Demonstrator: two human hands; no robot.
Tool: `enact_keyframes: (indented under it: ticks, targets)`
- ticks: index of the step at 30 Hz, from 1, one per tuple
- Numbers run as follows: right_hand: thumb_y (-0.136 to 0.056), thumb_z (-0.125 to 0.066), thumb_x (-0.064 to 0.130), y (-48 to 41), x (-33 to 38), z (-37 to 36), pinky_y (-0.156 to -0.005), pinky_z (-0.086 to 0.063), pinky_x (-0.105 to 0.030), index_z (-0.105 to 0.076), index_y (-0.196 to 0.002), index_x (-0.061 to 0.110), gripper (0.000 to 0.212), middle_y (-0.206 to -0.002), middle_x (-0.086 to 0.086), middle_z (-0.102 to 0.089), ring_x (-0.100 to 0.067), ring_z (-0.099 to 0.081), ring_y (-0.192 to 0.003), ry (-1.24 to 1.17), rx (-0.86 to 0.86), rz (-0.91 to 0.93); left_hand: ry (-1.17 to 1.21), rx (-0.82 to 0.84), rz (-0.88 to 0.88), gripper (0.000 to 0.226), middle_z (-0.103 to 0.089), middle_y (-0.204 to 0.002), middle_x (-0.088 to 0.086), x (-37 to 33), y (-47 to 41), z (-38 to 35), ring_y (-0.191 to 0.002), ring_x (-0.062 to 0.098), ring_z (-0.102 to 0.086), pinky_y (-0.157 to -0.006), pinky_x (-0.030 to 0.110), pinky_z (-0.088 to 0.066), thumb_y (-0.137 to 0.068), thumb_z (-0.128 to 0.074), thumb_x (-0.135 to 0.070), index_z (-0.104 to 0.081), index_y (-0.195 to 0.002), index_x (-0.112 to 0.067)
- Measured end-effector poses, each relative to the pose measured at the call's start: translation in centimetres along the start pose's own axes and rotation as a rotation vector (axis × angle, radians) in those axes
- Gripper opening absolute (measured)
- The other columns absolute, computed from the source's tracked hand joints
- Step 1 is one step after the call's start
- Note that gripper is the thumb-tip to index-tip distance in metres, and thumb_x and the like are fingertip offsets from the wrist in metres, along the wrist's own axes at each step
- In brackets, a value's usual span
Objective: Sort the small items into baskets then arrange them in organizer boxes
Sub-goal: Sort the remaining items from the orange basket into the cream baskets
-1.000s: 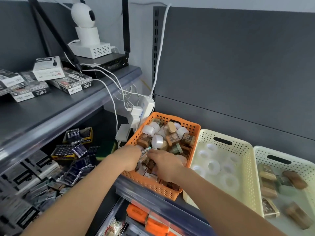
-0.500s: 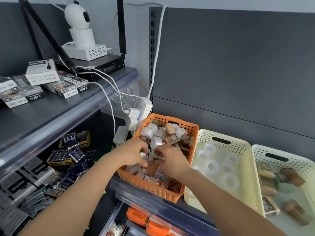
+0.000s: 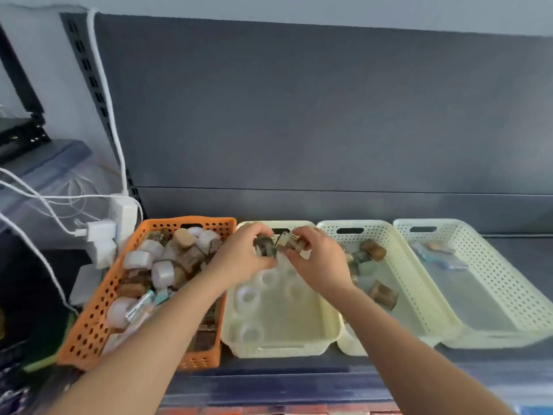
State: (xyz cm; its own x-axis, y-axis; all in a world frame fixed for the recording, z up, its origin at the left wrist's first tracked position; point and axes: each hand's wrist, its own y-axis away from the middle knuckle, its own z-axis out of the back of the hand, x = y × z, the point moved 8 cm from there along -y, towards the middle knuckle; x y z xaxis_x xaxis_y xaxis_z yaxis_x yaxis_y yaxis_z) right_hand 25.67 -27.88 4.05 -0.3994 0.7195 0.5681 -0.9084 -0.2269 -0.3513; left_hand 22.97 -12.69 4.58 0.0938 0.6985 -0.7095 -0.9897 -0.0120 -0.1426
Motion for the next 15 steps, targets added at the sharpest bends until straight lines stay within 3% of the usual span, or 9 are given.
enact_keyframes:
  ticks: [4,10,15]
  targets:
    - [-0.082,-0.066,0.035,0.6,-6.3,4.5,-0.071,-0.043,-0.028,-0.059,-0.114,0.022,0.036,-0.104,0.004,-0.063,-0.019,-0.059,-0.094,0.11,-0.032,-0.11,-0.04,0.067,-0.098,0.041,-0.057,-0.108,-0.01,-5.3,-2.0,-6.3,-0.099,0.009,-0.053,-0.078,0.025,-0.042,-0.071,-0.078,-0.023,-0.059,-0.107,-0.024]
    - [-0.084,-0.061,0.035,1.6,-13.3,8.0,-0.074,-0.048,-0.033,-0.056,-0.112,0.022,0.032,-0.105,0.0,-0.065,-0.024,-0.061,-0.094,0.217,0.058,-0.179,-0.353,0.224,-0.216,0.043,-0.052,-0.115,-0.007,-10.0,-3.8,-15.4,-0.099,0.014,-0.053,-0.08,0.028,-0.044,-0.079,-0.073,-0.033,-0.054,-0.115,-0.021]
    - [-0.084,-0.051,0.009,1.9,-15.2,7.5,-0.074,-0.051,-0.036,-0.053,-0.125,0.018,0.041,-0.112,-0.002,-0.062,-0.027,-0.06,-0.1,0.418,0.213,-0.057,-0.449,0.301,-0.187,0.061,-0.047,-0.125,-0.004,-9.5,-3.9,-19.9,-0.11,0.018,-0.052,-0.089,0.035,-0.048,-0.082,-0.072,-0.028,-0.043,-0.136,-0.028]
